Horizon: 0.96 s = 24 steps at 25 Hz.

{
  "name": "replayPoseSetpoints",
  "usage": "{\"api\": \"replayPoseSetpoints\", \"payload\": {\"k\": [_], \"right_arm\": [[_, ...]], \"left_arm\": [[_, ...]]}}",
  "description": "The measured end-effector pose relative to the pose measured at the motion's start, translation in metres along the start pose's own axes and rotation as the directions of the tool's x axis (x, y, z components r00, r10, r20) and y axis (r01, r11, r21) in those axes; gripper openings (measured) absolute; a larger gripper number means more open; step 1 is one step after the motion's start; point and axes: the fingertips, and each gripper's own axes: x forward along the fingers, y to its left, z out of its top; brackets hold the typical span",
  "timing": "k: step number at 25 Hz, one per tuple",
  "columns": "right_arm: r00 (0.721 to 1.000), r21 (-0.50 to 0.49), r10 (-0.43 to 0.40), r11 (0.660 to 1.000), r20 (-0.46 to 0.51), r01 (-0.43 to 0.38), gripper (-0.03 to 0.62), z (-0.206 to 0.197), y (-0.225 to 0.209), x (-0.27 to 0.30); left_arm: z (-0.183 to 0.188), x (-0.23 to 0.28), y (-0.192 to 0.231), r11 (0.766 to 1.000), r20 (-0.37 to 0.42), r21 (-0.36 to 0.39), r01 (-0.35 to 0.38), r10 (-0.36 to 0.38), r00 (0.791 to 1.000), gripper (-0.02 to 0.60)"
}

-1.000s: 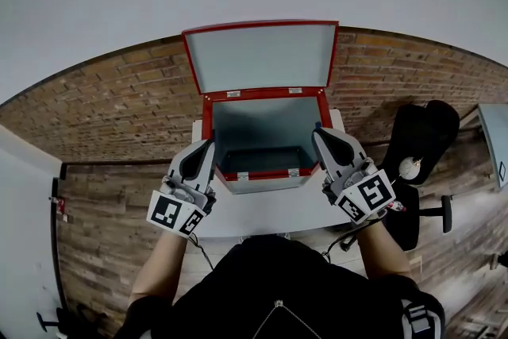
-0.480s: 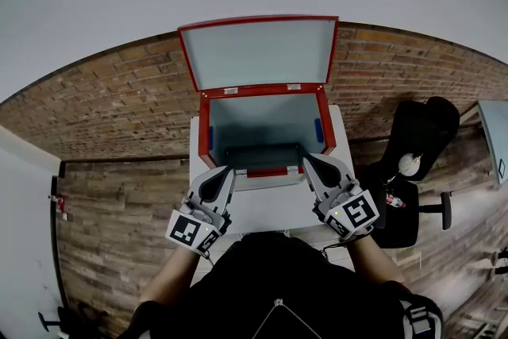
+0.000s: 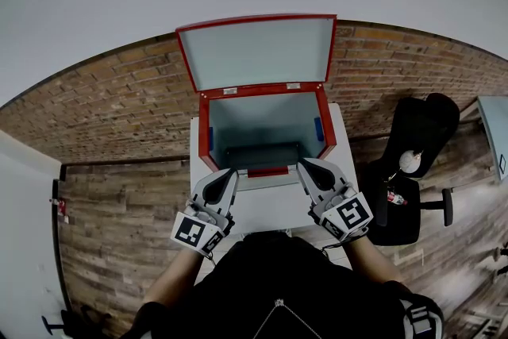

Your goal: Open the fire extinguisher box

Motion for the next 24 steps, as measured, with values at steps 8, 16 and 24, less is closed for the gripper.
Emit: {"api": "replayPoseSetpoints", "payload": {"k": [8,16,24], "right_arm": [[1.0,0.0,-0.011,1.0,-0.004,0.011,0.018,0.0001,-0.002,-0.0013],[1.0,0.004,-0.015,1.0,-0.008,0.015,0.018,-0.0046,-0.0003,-0.0032],[1.0,0.001,-0.024,1.0,-0.019,0.024,0.018,-0.0052,-0.0006,-0.0054]], "left_arm": [[-0.004,-0.0015,-0.0004,1.0,-0.009,0.004,0.005,-0.005,1.0,0.046],[-0.0052,-0.0012,0.0023,1.0,-0.017,0.007,0.0,0.0,1.0,0.044],[-0.0034,-0.0018,0.0012,1.0,-0.002,0.005,-0.002,0.002,1.0,0.045]]}}
